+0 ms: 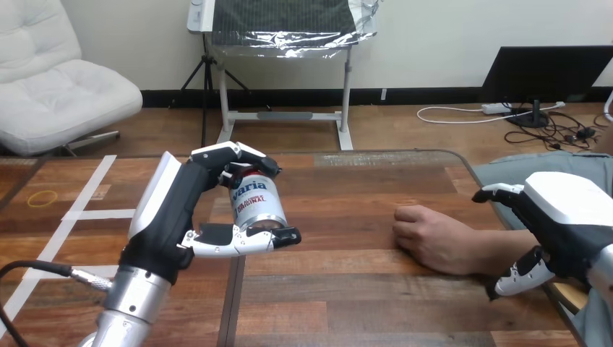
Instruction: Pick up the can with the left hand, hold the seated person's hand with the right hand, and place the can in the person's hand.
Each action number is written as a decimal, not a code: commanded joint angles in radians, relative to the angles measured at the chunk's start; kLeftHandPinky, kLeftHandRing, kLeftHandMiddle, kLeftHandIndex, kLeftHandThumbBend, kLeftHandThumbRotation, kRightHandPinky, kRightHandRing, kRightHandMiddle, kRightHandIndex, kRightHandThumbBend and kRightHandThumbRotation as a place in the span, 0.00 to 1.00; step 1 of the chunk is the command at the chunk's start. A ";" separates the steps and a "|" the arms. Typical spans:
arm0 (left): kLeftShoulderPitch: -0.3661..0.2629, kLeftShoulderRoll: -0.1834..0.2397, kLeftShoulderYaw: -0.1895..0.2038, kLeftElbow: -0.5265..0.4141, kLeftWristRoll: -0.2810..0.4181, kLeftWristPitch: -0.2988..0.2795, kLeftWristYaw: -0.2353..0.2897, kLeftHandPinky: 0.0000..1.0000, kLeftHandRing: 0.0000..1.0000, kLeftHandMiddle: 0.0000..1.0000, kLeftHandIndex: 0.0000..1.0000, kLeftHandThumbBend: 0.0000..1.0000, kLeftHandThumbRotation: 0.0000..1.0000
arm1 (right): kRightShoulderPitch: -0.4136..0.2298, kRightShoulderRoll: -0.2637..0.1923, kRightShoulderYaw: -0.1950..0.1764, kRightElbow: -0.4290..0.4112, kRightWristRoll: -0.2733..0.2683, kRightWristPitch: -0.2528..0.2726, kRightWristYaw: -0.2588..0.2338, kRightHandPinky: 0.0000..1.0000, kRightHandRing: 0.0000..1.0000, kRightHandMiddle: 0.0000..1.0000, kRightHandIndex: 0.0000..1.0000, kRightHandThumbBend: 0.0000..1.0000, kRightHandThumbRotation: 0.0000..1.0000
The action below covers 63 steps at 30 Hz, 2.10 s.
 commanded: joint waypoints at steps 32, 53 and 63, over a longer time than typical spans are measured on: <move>-0.025 0.034 0.029 -0.012 -0.050 -0.041 -0.028 0.42 0.44 0.50 0.55 0.72 0.00 | -0.222 -0.065 0.128 0.302 -0.166 -0.032 -0.011 0.85 0.89 0.89 0.87 0.75 0.09; -0.013 0.040 0.037 -0.021 -0.042 -0.032 -0.025 0.42 0.44 0.50 0.55 0.73 0.00 | -0.305 -0.053 0.198 0.464 -0.189 -0.032 -0.040 0.86 0.90 0.90 0.88 0.71 0.15; -0.008 0.035 0.037 -0.027 -0.058 -0.023 -0.034 0.42 0.44 0.50 0.55 0.73 0.00 | -0.330 -0.052 0.221 0.515 -0.178 -0.047 -0.058 0.86 0.90 0.90 0.88 0.69 0.16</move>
